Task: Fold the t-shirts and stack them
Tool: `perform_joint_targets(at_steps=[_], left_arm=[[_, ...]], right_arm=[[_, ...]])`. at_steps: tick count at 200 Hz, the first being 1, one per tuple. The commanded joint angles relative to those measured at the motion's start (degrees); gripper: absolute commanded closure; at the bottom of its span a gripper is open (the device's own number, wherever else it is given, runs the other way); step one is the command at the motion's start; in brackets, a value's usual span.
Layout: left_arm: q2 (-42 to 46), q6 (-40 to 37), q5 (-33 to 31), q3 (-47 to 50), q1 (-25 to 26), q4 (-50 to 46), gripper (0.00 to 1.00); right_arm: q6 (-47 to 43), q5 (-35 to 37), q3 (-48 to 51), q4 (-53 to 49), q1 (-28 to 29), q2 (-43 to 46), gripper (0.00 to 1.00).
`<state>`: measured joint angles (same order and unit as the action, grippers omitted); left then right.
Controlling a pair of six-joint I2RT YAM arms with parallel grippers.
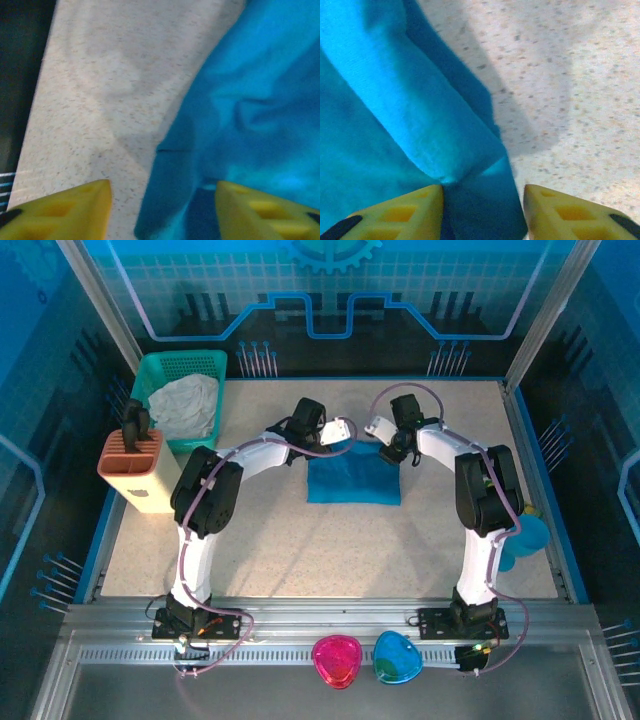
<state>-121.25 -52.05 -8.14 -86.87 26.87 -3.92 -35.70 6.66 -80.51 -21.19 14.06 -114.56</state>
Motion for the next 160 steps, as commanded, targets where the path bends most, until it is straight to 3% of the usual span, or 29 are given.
perform_joint_targets(at_steps=[1,23,42,71,87,118,160], left_arm=[[2.1,1.2,-3.4,2.7,-0.5,9.1,0.33],[3.6,1.3,-6.6,3.9,-0.6,12.1,0.23],[5.6,1.9,-9.9,6.0,-0.8,15.9,0.18],[10.7,7.7,-18.0,12.6,-2.0,29.5,0.01],[15.2,13.2,-20.9,15.1,-3.2,31.9,0.01],[25.2,27.0,-22.3,15.1,-5.0,21.3,0.0],[34.0,42.8,-22.6,7.2,-5.9,-7.2,0.01]], right_arm=[[6.6,3.7,-0.2,4.4,-1.1,0.9,0.51],[10.0,5.2,1.7,8.2,-1.0,3.5,0.49],[18.0,9.3,2.4,10.3,-1.3,6.3,0.45],[31.2,13.7,-4.7,-3.1,-2.7,8.0,0.44],[36.2,13.5,-6.4,-9.1,-3.5,10.3,0.43],[46.2,10.6,-3.9,-14.8,-5.0,19.2,0.43],[50.3,1.6,2.2,-21.8,-6.6,32.0,0.43]])
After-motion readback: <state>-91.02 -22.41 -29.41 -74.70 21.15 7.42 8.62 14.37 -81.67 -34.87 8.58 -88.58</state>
